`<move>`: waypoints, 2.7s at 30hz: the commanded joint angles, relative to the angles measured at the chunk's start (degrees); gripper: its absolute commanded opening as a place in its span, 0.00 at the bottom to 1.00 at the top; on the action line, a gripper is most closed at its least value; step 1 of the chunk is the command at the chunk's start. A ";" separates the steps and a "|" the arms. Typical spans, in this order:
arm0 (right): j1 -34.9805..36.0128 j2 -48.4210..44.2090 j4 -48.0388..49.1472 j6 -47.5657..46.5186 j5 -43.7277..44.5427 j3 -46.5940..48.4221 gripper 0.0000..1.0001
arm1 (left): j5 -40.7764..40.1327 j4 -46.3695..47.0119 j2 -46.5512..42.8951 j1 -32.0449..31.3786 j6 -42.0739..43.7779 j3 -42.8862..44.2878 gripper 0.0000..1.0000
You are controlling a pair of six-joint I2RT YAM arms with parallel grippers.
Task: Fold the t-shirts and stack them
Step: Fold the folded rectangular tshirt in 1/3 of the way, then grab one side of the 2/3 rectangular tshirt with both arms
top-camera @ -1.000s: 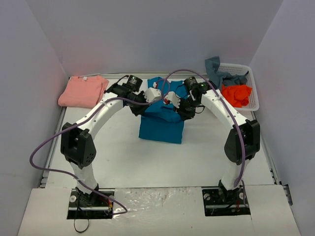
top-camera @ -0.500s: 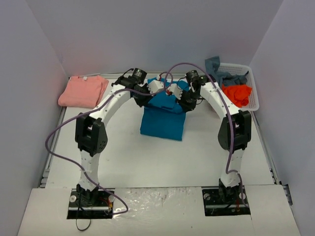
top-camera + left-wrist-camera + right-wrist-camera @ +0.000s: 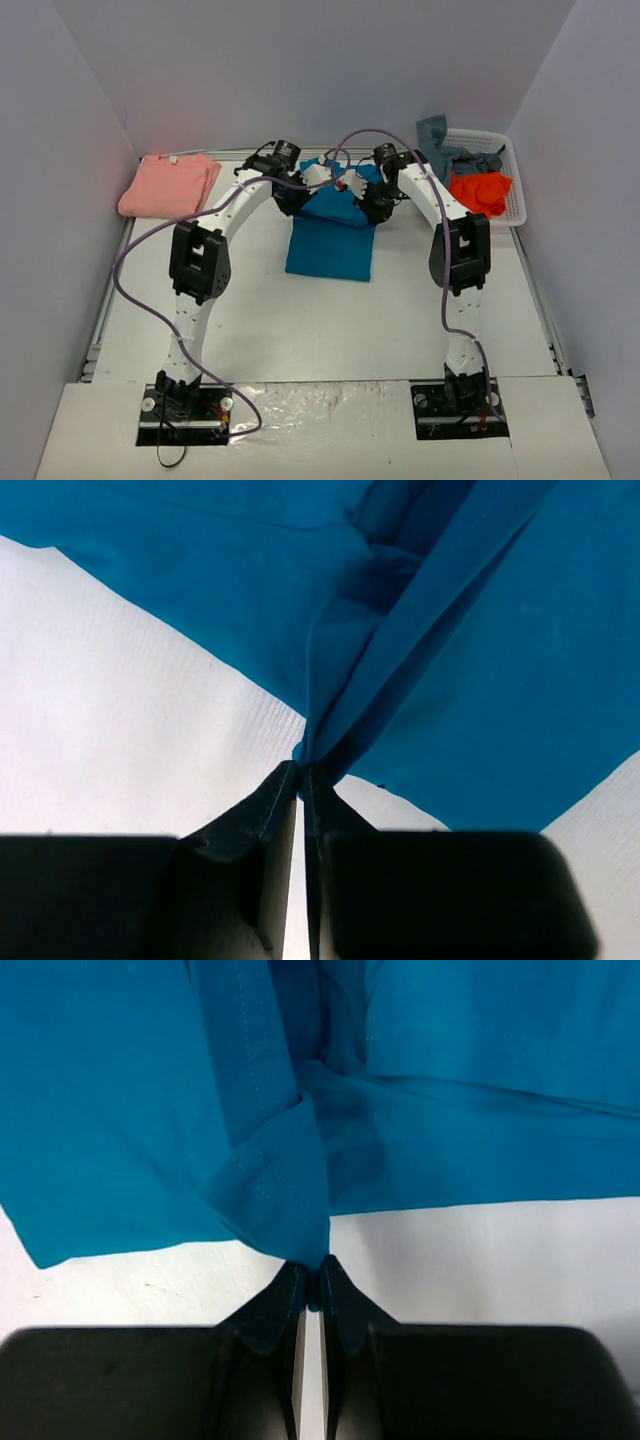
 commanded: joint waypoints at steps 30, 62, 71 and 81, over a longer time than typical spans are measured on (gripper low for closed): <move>-2.32 -23.55 6.04 14.44 -2.53 -27.36 0.49 | 1.29 20.03 -33.24 -2.43 1.59 -45.55 0.16; -6.10 -24.28 9.12 13.65 -7.28 -42.58 0.56 | 6.65 23.39 -25.16 -4.37 6.95 -50.16 0.19; -6.10 -23.49 9.12 13.30 -6.58 -42.76 0.57 | 5.15 19.87 -21.20 -4.45 8.97 -46.99 0.20; -6.10 -22.96 9.21 13.30 -4.91 -43.29 0.58 | 5.86 15.21 -20.59 -4.45 11.08 -45.58 0.22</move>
